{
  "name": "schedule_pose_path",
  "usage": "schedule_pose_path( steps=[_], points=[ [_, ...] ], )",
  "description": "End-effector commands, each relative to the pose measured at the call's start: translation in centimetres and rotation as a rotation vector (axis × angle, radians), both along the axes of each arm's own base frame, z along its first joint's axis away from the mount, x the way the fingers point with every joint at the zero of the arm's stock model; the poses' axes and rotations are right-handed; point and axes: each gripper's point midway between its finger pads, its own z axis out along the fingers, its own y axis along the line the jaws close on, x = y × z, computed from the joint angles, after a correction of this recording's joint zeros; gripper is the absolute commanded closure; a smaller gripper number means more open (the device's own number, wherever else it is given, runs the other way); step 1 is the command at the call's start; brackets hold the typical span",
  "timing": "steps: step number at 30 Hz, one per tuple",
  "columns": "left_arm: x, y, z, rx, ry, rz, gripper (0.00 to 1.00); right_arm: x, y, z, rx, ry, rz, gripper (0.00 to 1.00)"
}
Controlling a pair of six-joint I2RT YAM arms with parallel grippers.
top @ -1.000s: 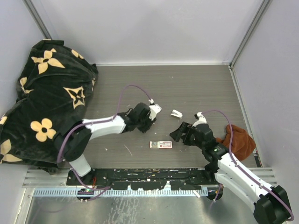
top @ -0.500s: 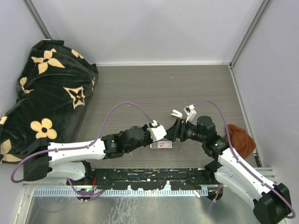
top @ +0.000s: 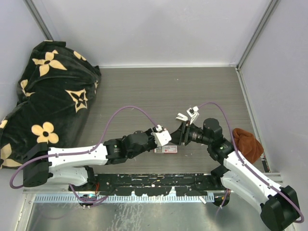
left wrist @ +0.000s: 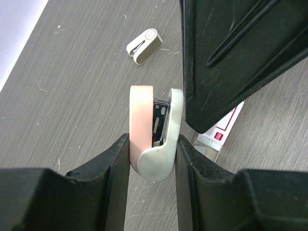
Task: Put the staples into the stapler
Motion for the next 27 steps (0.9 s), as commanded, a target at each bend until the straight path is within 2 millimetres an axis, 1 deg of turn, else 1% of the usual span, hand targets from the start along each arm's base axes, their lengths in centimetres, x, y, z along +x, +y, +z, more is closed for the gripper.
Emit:
schedule_pose_path(
  steps=[1, 5, 13, 16, 23, 25, 27],
  points=[
    [-0.4, -0.7, 3.7, -0.14, -0.02, -0.015, 1.0, 0.6, 0.5, 1.1, 0.031, -0.051, 0.013, 0.45],
    [-0.4, -0.7, 3.9, -0.145, -0.021, -0.017, 1.0, 0.8, 0.6, 1.0, 0.036, -0.055, 0.01, 0.46],
    [-0.8, -1.0, 4.2, -0.162, -0.009, -0.038, 1.0, 1.0, 0.9, 2.3, 0.093, -0.076, 0.009, 0.44],
    [-1.1, -1.1, 4.4, -0.174, -0.001, -0.055, 1.0, 1.1, 1.0, 2.3, 0.101, -0.081, 0.009, 0.45],
    [-1.1, -1.2, 4.4, -0.174, 0.003, -0.05, 1.0, 1.0, 1.4, 1.9, 0.096, -0.075, 0.045, 0.61],
    [-1.1, -1.2, 4.3, -0.172, 0.006, -0.048, 1.0, 0.9, 1.4, 1.7, 0.088, -0.074, 0.05, 0.69],
    [-1.0, -1.3, 4.2, -0.175, 0.01, -0.044, 1.0, 0.9, 1.3, 1.5, 0.082, -0.076, 0.05, 0.81]
  ],
)
